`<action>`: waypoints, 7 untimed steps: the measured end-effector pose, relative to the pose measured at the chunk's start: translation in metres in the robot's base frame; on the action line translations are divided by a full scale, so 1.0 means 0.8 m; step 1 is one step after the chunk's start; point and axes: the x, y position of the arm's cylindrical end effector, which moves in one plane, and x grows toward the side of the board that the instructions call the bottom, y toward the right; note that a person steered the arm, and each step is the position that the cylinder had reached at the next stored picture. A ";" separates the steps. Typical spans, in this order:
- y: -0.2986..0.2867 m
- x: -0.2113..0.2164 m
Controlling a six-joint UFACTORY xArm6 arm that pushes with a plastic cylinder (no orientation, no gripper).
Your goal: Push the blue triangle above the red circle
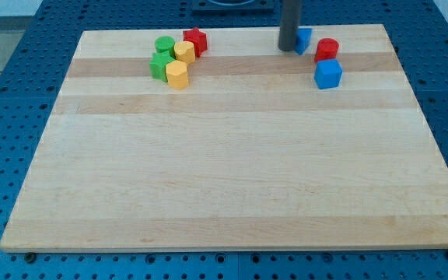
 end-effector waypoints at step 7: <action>-0.072 0.072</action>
